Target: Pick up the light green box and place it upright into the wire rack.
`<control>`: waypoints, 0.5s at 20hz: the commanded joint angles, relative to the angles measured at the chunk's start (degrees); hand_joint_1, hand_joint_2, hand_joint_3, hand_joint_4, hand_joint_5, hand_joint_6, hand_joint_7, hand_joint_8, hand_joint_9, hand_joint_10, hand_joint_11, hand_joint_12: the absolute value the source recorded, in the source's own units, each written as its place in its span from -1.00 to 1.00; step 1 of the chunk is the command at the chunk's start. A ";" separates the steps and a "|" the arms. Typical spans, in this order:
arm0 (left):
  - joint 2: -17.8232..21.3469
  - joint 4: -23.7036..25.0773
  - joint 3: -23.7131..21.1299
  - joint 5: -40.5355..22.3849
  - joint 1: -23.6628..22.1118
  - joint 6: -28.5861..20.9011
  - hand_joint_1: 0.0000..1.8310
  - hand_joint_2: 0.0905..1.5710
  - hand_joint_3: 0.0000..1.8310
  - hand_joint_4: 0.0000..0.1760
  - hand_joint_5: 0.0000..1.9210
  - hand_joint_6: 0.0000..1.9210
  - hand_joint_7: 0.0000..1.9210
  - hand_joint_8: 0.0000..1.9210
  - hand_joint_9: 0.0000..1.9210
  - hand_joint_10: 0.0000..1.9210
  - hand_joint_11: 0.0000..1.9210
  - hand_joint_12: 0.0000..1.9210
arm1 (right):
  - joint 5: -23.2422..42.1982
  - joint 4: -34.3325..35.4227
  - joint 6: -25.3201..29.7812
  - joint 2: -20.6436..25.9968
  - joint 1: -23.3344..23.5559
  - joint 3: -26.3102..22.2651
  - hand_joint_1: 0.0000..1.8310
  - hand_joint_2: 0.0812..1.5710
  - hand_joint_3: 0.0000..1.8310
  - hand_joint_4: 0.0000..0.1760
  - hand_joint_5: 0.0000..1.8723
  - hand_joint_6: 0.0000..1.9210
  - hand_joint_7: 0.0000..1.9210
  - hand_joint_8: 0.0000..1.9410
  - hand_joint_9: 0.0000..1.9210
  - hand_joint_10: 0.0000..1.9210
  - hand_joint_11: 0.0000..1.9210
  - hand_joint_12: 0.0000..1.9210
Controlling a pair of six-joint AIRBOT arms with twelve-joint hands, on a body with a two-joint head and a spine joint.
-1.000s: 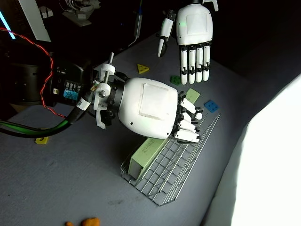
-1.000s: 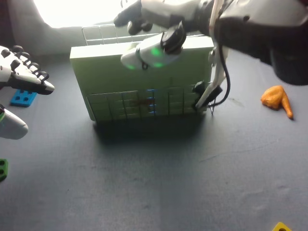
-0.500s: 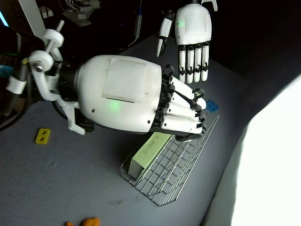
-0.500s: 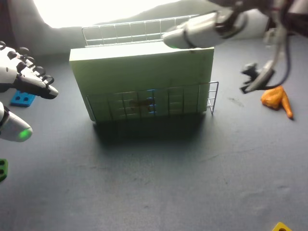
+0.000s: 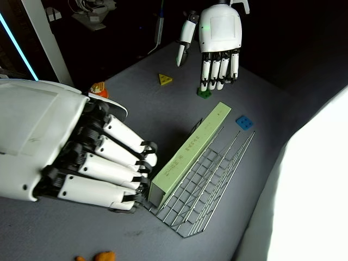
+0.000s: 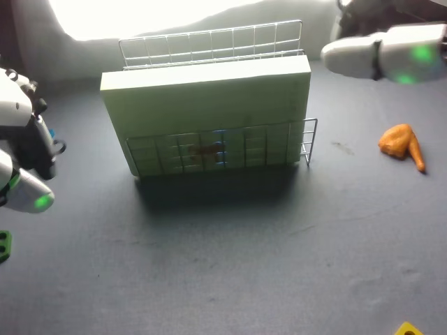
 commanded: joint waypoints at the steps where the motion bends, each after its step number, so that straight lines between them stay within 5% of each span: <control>1: 0.27 0.55 -0.29 3.91 -0.08 0.17 -0.96 0.60 -1.00 -1.00 -0.05 -0.96 -0.05 -0.56 -0.34 0.17 -0.63 0.67 | 4.68 -1.18 0.42 0.66 0.50 -0.51 -0.85 0.55 -1.00 -1.00 -0.29 0.29 -0.20 0.32 -0.36 0.55 -0.60 0.96; 2: 0.29 0.55 -0.15 3.91 0.05 0.18 -0.82 0.60 -1.00 -1.00 -0.13 0.12 -0.11 0.41 -0.25 0.78 -0.39 0.93 | 4.28 -1.19 0.35 1.54 0.58 -1.20 -0.88 0.59 -0.99 -1.00 -0.11 0.53 -0.01 0.69 -0.10 0.91 -0.34 0.99; 3: 0.26 0.55 0.27 3.91 0.07 0.18 -0.79 0.61 -1.00 -1.00 -0.18 0.52 -0.13 0.76 -0.19 0.96 -0.27 0.99 | 3.58 -1.19 0.25 2.59 0.56 -1.93 -0.85 0.59 -0.99 -1.00 -0.02 0.61 0.09 0.80 0.05 0.98 -0.18 1.00; 6: 0.21 0.55 0.91 3.91 0.11 0.19 -0.86 0.63 -0.99 -1.00 -0.10 0.93 0.02 0.97 0.00 1.00 -0.07 1.00 | 1.30 -1.18 0.19 4.12 0.50 -3.14 -0.80 0.59 -1.00 -1.00 0.09 0.87 0.26 0.87 0.27 1.00 0.20 1.00; 10: 0.11 0.55 1.56 3.91 0.45 0.26 -0.91 0.65 -0.99 -1.00 0.04 1.00 0.19 1.00 0.19 1.00 0.17 1.00 | 1.34 -1.18 0.60 3.91 0.27 -3.95 -0.81 0.59 -1.00 -1.00 0.07 1.00 0.25 0.98 0.33 1.00 0.39 1.00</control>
